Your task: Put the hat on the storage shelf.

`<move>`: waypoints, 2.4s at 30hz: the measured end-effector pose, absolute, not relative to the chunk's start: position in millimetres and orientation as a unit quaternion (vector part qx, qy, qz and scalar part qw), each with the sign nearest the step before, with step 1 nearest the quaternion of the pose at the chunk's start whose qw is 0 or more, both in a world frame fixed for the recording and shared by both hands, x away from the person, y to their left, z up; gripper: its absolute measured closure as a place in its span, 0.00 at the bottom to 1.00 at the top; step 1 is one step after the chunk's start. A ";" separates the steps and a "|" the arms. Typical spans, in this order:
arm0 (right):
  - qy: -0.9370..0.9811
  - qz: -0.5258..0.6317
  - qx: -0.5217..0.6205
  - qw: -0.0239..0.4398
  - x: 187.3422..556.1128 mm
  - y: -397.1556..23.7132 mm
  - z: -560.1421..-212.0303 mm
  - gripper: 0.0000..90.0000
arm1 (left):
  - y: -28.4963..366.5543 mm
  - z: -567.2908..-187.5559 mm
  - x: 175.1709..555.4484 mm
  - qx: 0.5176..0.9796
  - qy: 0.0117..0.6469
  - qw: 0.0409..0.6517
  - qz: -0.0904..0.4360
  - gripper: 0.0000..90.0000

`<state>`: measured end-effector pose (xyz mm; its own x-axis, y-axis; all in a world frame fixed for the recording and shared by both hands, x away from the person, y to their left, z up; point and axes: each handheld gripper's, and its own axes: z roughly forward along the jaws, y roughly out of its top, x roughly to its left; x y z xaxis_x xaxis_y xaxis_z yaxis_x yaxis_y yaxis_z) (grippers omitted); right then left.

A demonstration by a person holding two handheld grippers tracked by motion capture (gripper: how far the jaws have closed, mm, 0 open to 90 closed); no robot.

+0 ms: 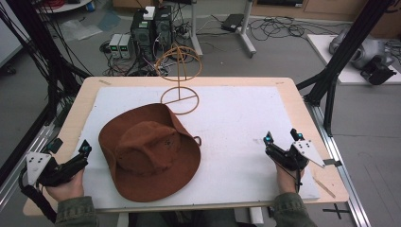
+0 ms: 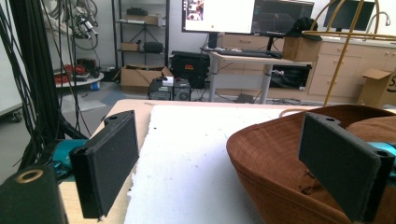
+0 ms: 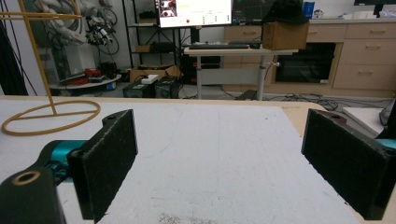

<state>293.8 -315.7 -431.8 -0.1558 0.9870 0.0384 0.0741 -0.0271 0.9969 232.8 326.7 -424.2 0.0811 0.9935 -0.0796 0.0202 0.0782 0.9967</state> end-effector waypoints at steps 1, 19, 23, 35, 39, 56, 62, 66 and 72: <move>0.547 0.528 0.485 0.432 293.7 -315.7 -431.7 0.11 | 326.7 -424.2 232.7 0.504 0.503 0.535 0.455 0.14; 0.548 0.528 0.483 0.433 293.9 -315.3 -432.0 0.11 | 327.4 -423.9 232.6 0.504 0.503 0.537 0.452 0.14; 0.550 0.527 0.482 0.434 294.2 -315.6 -432.2 0.11 | 328.1 -423.1 232.9 0.501 0.504 0.547 0.444 0.14; 0.552 0.527 0.481 0.432 294.4 -315.7 -432.3 0.11 | 327.8 -417.3 235.7 0.523 0.487 0.556 0.425 0.14; 0.551 0.528 0.481 0.432 294.5 -315.2 -432.4 0.11 | 328.4 -413.3 238.1 0.541 0.472 0.561 0.411 0.14; 0.553 0.528 0.479 0.431 294.4 -315.0 -432.6 0.11 | 314.6 -407.4 252.6 0.630 0.411 0.569 0.333 0.14; 0.554 0.527 0.479 0.431 293.7 -315.2 -433.0 0.11 | 304.9 -408.2 259.9 0.665 0.396 0.558 0.301 0.14; 0.554 0.527 0.480 0.431 293.1 -315.4 -433.0 0.11 | 301.4 -410.6 264.2 0.675 0.391 0.558 0.284 0.14; 0.553 0.526 0.479 0.433 292.8 -316.7 -433.2 0.11 | 298.8 -412.4 267.9 0.696 0.373 0.562 0.247 0.14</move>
